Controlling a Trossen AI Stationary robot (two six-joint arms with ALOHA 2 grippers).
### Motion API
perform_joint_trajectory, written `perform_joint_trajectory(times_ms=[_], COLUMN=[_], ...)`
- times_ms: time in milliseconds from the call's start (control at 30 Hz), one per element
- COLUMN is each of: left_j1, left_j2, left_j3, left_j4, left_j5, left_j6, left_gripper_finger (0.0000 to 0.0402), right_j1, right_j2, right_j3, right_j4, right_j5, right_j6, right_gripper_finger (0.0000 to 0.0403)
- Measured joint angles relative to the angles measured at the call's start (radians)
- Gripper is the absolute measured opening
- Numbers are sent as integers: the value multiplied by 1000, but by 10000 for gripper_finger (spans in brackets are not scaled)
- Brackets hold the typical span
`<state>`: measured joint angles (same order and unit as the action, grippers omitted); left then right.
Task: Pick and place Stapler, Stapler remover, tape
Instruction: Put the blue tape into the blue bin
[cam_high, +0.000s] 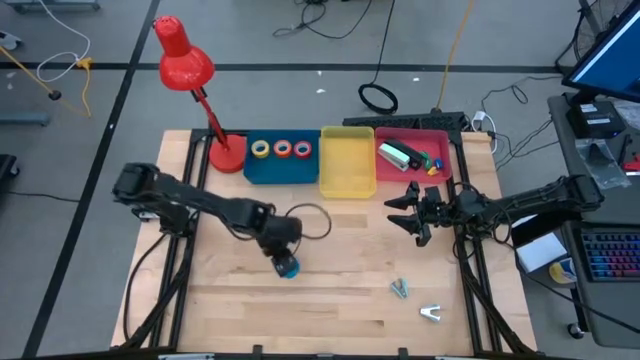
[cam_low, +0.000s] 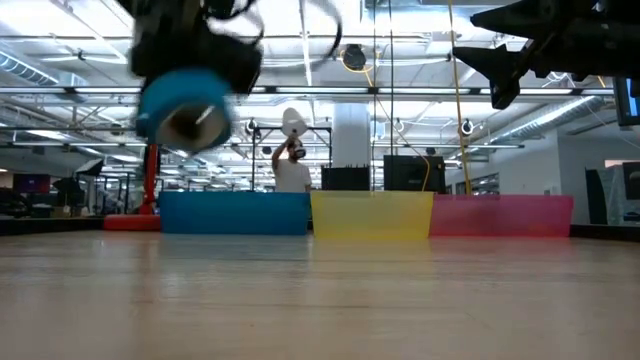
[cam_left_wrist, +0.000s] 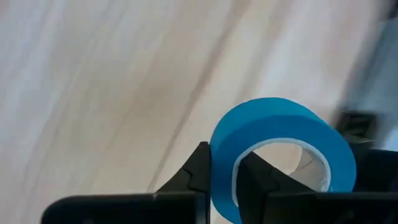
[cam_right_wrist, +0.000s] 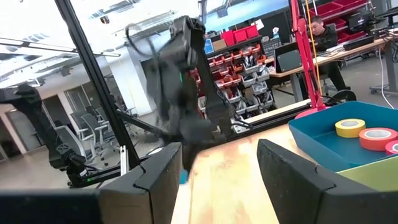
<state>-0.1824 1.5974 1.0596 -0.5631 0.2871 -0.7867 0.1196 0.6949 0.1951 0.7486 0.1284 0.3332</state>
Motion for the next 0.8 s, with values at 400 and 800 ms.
perform_joint_trajectory(times_ms=[400, 800], left_j1=[185, 638], left_j2=[-242, -182], left_j3=[35, 34], left_j4=[382, 66], left_j5=[-588, -620], left_j6=[296, 379], left_gripper_finger=[37, 37], right_j1=[0, 0], right_j2=[0, 0], right_j3=[0, 0], right_j4=[3, 3], right_j5=[1, 5], right_j6=[-11, -1], right_gripper_finger=[201, 201])
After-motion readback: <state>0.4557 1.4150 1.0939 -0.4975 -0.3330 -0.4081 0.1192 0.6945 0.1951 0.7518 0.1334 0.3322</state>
